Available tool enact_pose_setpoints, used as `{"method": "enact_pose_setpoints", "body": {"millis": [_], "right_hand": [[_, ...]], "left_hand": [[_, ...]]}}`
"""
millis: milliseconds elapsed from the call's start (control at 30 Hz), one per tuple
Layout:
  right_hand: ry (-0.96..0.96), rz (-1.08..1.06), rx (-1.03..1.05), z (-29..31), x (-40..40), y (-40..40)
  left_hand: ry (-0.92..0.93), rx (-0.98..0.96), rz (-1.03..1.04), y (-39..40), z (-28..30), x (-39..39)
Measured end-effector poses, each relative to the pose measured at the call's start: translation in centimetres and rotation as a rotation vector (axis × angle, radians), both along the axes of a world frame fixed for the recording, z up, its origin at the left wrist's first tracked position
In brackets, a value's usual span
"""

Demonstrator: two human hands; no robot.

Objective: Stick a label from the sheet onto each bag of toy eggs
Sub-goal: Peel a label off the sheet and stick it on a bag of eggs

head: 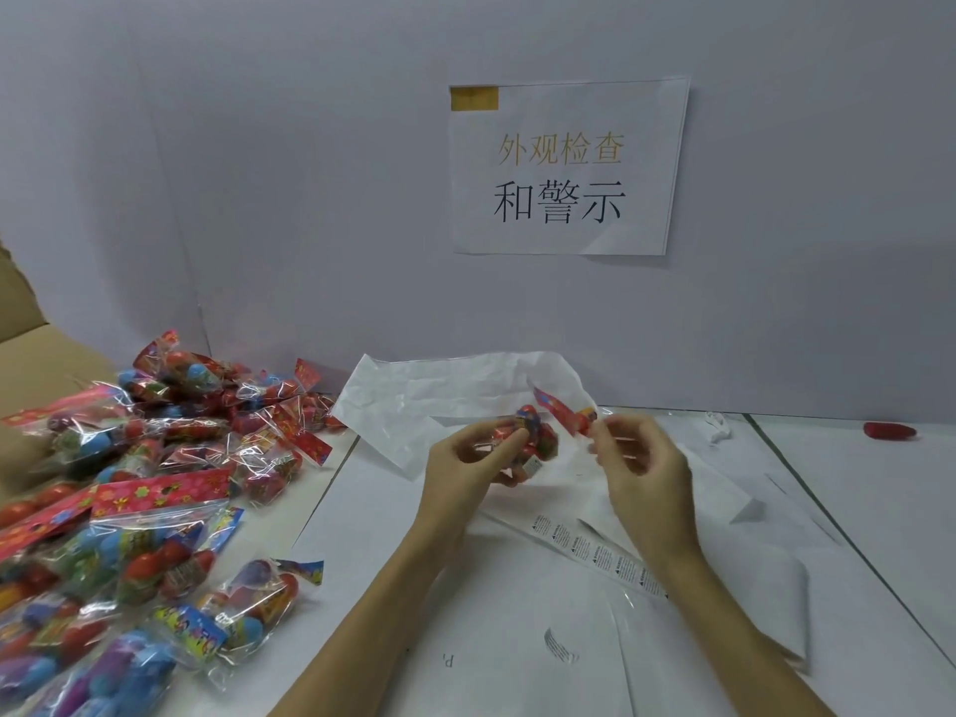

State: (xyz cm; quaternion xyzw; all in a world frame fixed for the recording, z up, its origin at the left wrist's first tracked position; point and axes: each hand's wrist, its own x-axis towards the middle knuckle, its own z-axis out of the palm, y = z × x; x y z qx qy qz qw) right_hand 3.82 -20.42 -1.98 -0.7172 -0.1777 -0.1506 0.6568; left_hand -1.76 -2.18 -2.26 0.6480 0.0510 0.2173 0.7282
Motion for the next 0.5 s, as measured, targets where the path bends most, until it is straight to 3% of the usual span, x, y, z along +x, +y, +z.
{"method": "enact_pose_setpoints", "body": {"millis": [133, 267, 433, 500], "right_hand": [[0.212, 0.306, 0.002, 0.1, -1.2, 1.6], [0.346, 0.288, 0.159, 0.2, -0.3, 1.0], [0.57, 0.525, 0.291, 0.8, 0.0, 0.0], [0.559, 0.572, 0.295, 0.9, -0.1, 0.2]], "left_hand": [[-0.012, 0.064, -0.111, -0.8, 0.3, -0.2], [-0.074, 0.197, -0.106, -0.4, 0.0, -0.3], [-0.007, 0.035, 0.164, -0.4, 0.1, 0.2], [0.063, -0.071, 0.099, -0.2, 0.2, 0.4]]}}
